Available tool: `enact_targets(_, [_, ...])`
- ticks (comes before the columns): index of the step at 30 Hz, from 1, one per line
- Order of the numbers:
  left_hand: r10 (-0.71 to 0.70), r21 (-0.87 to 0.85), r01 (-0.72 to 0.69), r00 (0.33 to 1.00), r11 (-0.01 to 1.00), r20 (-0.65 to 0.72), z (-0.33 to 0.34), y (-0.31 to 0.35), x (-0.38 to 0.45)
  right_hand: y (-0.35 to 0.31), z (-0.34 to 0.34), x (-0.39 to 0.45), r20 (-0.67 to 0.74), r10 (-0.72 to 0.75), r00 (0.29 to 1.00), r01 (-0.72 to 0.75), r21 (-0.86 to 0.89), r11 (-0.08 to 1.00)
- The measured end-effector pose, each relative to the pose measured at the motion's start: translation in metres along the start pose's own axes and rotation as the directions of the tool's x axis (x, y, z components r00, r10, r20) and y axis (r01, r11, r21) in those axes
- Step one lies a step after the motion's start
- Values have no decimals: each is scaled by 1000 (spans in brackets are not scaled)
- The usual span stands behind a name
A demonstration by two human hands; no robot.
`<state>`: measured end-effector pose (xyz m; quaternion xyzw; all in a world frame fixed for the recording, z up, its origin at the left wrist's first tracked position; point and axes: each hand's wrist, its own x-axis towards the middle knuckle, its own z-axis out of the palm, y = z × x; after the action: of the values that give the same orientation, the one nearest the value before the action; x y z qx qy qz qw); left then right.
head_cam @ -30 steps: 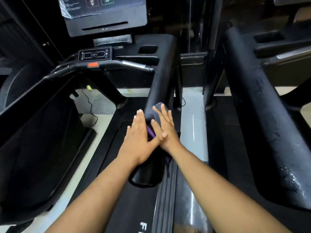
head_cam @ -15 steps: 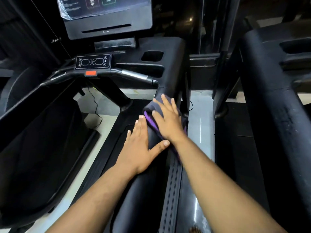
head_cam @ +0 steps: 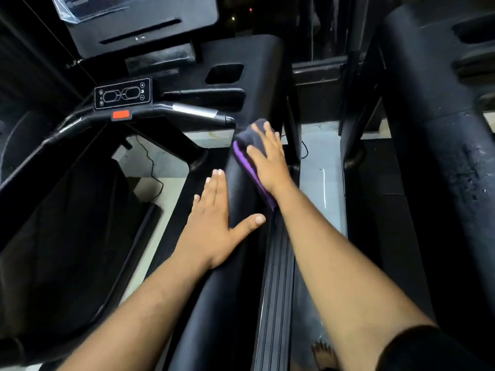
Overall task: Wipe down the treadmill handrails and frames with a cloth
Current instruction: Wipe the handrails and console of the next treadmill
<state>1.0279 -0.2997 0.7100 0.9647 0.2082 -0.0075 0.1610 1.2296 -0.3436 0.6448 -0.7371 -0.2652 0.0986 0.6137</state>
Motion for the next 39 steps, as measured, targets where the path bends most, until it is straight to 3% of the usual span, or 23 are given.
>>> enact_targets(3, [-3,-22,3,1000,1000,5,-1,1,-1,3,2,-15,-31,100,994,-97,106,990])
enact_targets(8, [4,-75,-4,1000,997,-5,1,0,0,12,23,-134,-4,59,998,-56,258,964])
enact_targets(10, [12,-64,-12,1000,998,-10,1,-1,1,14,18,-123,-10,57,998,-51,299,953])
enact_targets(14, [10,-45,-11,1000,999,-12,1,0,1,14,6,-68,-30,367,930,-322,417,850])
enact_targets(16, [14,-44,-15,1000,999,-15,1,0,0,13,12,-83,-31,342,939,-304,389,870])
enact_targets(20, [23,-56,-25,999,998,-39,0,2,-1,-7,24,-143,-21,122,992,-115,217,970])
enact_targets(27, [6,5,-6,999,1000,-47,-2,1,0,-27,1,-40,80,51,995,-38,-161,986])
enact_targets(30, [2,50,0,999,999,-38,-3,0,1,-36,3,-27,70,93,993,-78,-196,978])
enact_targets(35, [-10,119,14,999,993,-33,-1,1,22,-23,6,-56,134,9,991,14,-171,985])
enact_targets(39, [-32,100,35,999,994,-35,-7,5,60,-20,-3,22,129,-27,991,62,-269,961])
